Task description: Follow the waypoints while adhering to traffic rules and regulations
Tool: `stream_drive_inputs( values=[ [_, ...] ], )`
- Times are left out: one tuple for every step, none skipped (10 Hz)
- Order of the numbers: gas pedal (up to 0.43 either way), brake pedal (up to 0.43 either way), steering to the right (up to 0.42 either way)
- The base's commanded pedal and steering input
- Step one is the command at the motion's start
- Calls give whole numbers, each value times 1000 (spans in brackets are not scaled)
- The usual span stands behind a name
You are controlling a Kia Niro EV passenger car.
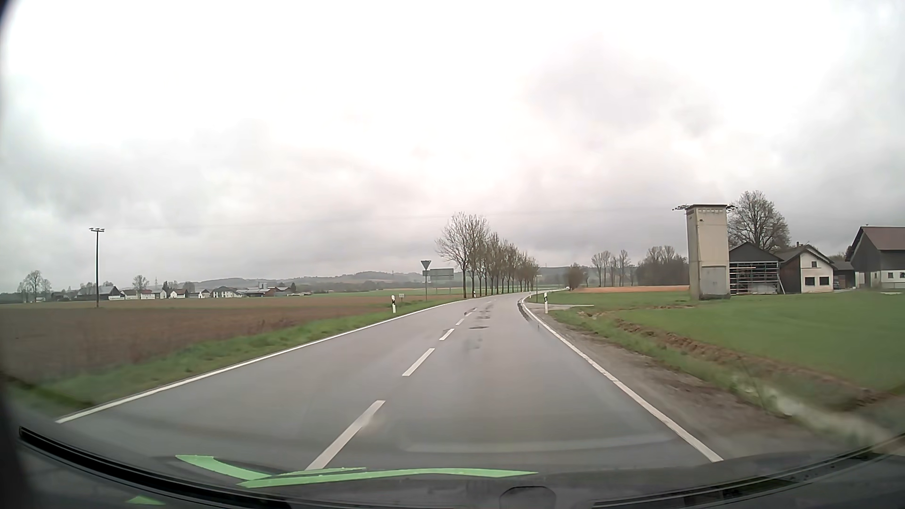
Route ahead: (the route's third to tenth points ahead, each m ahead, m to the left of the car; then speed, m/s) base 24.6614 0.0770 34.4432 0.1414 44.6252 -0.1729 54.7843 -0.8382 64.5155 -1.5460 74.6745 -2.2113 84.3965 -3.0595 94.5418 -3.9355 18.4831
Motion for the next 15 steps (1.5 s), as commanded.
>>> stream_drive_inputs(
  values=[
    [240,0,1],
    [228,0,1],
    [220,0,1],
    [220,0,1],
    [220,0,1],
    [220,0,1],
    [197,0,1],
    [197,0,1],
    [197,0,1],
    [189,0,3],
    [157,0,6],
    [130,0,5],
    [130,0,4],
    [130,0,5],
    [130,0,6]
  ],
)
